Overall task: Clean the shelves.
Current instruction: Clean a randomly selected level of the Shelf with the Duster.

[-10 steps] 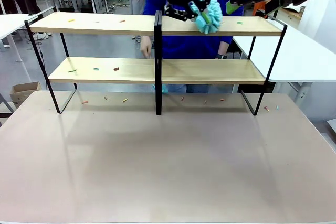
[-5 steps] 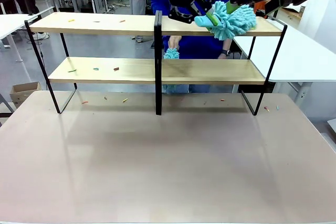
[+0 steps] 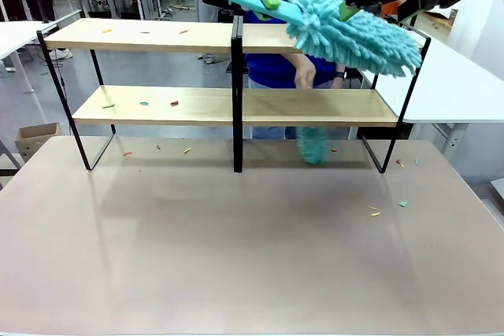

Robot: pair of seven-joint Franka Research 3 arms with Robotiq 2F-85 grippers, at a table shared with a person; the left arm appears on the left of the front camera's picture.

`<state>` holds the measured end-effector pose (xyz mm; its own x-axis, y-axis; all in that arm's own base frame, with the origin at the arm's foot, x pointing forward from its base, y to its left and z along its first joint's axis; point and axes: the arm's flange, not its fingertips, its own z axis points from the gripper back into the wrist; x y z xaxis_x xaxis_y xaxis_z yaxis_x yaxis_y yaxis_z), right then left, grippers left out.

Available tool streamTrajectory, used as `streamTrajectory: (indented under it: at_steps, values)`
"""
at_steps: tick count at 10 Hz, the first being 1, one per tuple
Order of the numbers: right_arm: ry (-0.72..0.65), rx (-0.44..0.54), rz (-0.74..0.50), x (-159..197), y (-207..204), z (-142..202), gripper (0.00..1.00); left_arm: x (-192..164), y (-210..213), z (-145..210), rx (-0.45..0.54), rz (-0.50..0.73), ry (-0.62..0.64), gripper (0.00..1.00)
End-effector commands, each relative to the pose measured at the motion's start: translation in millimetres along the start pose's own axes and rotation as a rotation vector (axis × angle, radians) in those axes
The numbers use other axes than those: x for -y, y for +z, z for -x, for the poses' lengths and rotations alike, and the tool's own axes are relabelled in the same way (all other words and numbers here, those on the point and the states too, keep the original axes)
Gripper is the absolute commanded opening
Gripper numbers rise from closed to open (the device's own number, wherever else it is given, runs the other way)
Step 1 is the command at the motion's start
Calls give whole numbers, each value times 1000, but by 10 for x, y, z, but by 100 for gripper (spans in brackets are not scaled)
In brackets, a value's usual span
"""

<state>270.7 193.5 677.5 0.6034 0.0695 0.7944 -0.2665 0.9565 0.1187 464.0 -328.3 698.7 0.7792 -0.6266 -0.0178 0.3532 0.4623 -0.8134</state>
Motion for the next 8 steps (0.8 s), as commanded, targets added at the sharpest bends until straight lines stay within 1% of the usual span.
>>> streamTrajectory:
  at_steps: [1,3,4,5,6,7,8]
  values:
    - [-3,1,-3,10,6,-17,100,-54,134,128,60,19,-12,13]
    - [-3,1,-3,10,6,-17,100,-232,526,573,92,-51,-4,13]
    - [-3,1,-3,10,6,-17,100,-346,800,929,118,-87,-37,13]
    - [-3,1,-3,10,6,-17,100,-451,1073,1359,192,-120,-69,13]
    - [-3,1,-3,10,6,-17,100,-583,1338,1912,248,-138,-137,13]
    - [-3,1,-3,10,6,-17,100,-730,1580,2405,351,-83,-154,13]
    - [-3,1,-3,10,6,-17,100,-917,1781,2880,516,-57,-57,13]
